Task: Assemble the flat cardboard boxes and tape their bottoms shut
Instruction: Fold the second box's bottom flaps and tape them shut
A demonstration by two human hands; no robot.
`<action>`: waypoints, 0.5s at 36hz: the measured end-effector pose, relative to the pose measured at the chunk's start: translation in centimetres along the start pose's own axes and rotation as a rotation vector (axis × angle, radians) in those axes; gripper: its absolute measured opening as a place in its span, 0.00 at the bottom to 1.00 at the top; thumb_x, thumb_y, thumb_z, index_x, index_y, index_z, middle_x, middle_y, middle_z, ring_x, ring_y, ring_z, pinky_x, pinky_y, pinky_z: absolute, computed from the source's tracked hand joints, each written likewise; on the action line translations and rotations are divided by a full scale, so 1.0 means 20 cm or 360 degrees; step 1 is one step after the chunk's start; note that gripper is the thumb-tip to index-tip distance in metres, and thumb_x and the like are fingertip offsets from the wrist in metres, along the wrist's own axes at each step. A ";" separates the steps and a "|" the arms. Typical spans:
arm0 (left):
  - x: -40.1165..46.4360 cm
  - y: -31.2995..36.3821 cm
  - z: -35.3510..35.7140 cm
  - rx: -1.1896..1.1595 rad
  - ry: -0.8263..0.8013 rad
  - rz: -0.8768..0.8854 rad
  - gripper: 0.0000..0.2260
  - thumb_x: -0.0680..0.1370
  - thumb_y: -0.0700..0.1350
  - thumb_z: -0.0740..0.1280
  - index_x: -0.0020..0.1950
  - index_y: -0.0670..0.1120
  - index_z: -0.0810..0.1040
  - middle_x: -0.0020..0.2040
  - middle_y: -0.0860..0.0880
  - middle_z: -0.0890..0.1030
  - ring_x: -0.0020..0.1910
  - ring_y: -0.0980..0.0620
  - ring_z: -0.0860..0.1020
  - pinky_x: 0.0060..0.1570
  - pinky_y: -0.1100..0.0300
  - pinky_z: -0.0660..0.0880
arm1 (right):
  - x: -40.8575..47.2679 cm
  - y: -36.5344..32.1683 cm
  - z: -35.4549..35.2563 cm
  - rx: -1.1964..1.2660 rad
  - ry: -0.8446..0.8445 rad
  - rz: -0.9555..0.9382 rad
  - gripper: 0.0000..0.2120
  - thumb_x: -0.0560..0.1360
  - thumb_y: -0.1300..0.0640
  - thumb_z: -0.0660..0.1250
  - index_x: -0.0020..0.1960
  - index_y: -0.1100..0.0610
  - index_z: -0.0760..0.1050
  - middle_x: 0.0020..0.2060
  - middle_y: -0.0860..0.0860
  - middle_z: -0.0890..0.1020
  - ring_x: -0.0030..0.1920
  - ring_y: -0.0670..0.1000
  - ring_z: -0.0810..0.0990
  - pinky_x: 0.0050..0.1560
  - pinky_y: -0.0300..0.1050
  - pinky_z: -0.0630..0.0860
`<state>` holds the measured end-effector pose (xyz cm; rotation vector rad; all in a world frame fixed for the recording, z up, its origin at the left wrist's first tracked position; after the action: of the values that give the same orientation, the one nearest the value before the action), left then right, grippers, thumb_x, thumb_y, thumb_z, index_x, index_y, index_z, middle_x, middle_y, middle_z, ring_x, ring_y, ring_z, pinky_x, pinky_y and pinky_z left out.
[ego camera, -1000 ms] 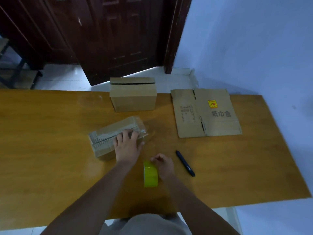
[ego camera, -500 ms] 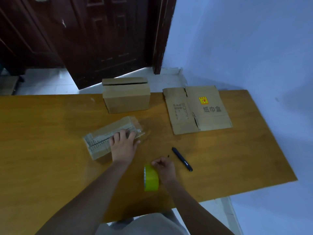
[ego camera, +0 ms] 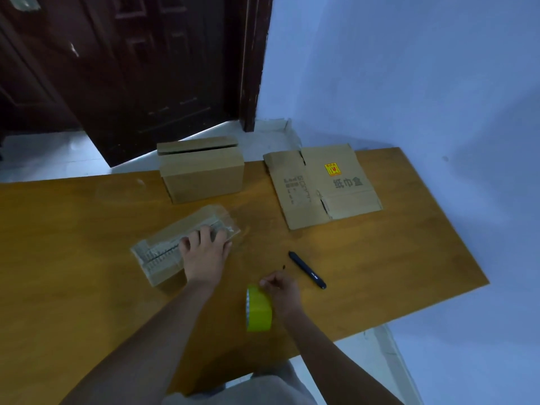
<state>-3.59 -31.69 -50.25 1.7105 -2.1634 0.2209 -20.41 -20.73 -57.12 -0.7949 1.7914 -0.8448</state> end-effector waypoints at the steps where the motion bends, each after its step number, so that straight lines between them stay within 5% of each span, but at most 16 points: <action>1: 0.00 0.00 0.00 0.0020 -0.0004 0.0009 0.14 0.68 0.48 0.76 0.47 0.43 0.75 0.48 0.38 0.72 0.46 0.40 0.66 0.44 0.42 0.70 | 0.00 0.00 0.00 0.0020 0.0005 0.0009 0.11 0.74 0.62 0.69 0.36 0.52 0.74 0.34 0.46 0.78 0.37 0.44 0.75 0.42 0.39 0.72; 11: 0.01 0.00 -0.01 0.0067 -0.0166 0.0042 0.26 0.64 0.50 0.78 0.52 0.43 0.67 0.47 0.40 0.74 0.46 0.41 0.66 0.44 0.45 0.71 | 0.00 0.02 -0.01 0.0058 0.0081 0.0069 0.08 0.73 0.63 0.69 0.37 0.55 0.75 0.35 0.49 0.77 0.39 0.47 0.75 0.43 0.43 0.72; 18: 0.01 -0.06 -0.01 0.0025 -0.0256 0.0215 0.25 0.63 0.51 0.79 0.55 0.42 0.77 0.48 0.43 0.77 0.47 0.43 0.68 0.45 0.46 0.72 | 0.06 -0.02 -0.03 0.0016 0.0040 0.0168 0.12 0.75 0.66 0.65 0.35 0.54 0.72 0.34 0.49 0.76 0.38 0.48 0.73 0.42 0.42 0.69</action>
<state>-2.45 -32.16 -50.07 1.6428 -2.4028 0.1403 -21.24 -21.71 -57.22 -0.6794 1.8332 -0.7971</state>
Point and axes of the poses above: each hand's wrist, its own x-axis towards the middle knuckle, its own z-axis out of the palm, y = z × x, the point moved 9 cm from there along x, towards the middle knuckle
